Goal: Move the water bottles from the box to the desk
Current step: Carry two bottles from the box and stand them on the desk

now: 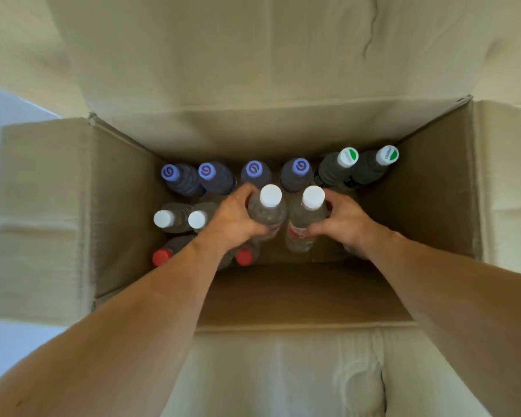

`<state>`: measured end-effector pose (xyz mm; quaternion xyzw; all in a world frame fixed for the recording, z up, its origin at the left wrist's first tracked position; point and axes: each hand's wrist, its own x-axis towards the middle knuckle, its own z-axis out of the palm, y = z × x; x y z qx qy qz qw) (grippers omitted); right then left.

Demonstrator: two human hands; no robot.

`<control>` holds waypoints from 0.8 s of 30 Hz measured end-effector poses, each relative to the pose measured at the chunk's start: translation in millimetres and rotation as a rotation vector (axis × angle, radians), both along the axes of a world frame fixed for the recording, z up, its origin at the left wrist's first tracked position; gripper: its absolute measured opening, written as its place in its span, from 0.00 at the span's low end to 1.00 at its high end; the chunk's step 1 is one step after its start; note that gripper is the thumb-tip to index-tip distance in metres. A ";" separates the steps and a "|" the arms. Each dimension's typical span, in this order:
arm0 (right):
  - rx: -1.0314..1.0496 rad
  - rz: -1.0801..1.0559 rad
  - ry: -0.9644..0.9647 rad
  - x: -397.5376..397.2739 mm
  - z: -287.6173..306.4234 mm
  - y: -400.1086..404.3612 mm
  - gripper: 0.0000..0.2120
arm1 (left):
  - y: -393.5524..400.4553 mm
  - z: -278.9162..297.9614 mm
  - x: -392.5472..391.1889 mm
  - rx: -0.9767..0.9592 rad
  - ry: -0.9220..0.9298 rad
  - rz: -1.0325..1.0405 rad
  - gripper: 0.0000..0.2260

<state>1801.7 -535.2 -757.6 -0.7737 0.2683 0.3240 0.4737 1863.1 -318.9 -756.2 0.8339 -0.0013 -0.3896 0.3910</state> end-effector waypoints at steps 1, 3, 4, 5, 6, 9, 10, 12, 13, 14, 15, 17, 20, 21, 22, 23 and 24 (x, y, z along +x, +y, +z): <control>0.072 -0.061 0.031 0.9 13.0 -2.4 0.31 | 1.7 14.0 0.9 -0.020 0.054 0.080 0.26; 0.229 -0.191 0.074 6.0 45.6 -5.6 0.26 | 3.4 49.0 4.5 -0.107 0.167 0.232 0.28; 0.300 -0.250 0.102 10.0 61.8 -7.1 0.25 | 3.5 65.2 6.8 -0.180 0.224 0.289 0.29; 0.364 -0.289 0.131 14.0 82.8 -8.3 0.24 | 3.3 86.2 10.1 -0.237 0.278 0.321 0.29; 0.424 -0.314 0.157 17.6 103.2 -9.5 0.23 | 2.7 107.1 13.0 -0.273 0.327 0.338 0.29; 0.526 -0.346 0.164 27.4 164.8 -10.9 0.22 | -1.4 168.7 21.0 -0.346 0.430 0.385 0.21; 0.552 -0.351 0.151 29.9 187.0 -10.3 0.25 | -3.3 189.4 23.3 -0.362 0.440 0.391 0.18; 0.598 -0.361 0.130 32.4 229.6 -7.5 0.30 | -6.7 233.5 25.5 -0.358 0.435 0.408 0.11; 0.607 -0.368 0.127 33.7 248.9 -7.0 0.32 | -9.5 256.8 25.6 -0.357 0.426 0.417 0.06; 0.625 -0.371 0.128 35.8 266.4 -6.3 0.34 | -11.5 275.6 25.8 -0.359 0.408 0.423 0.03; 0.650 -0.366 0.123 38.2 286.2 -5.9 0.38 | -12.7 297.1 26.4 -0.372 0.394 0.422 0.02; 0.689 -0.366 0.112 42.3 322.7 -5.6 0.48 | -12.6 336.4 27.5 -0.393 0.396 0.417 0.06; 0.712 -0.353 0.073 47.2 379.9 -6.4 0.46 | -12.5 392.7 28.3 -0.432 0.366 0.363 0.17; 0.715 -0.334 0.055 46.9 400.6 -6.9 0.43 | -13.0 410.7 28.4 -0.442 0.354 0.348 0.21; 0.731 -0.307 0.028 45.3 420.1 -8.3 0.40 | -14.6 429.1 27.6 -0.450 0.341 0.338 0.25; 0.749 -0.281 0.001 44.3 438.0 -10.1 0.36 | -16.5 446.5 28.0 -0.464 0.319 0.333 0.26; 0.773 -0.266 -0.018 43.8 453.1 -12.2 0.33 | -17.7 459.6 30.1 -0.474 0.297 0.335 0.25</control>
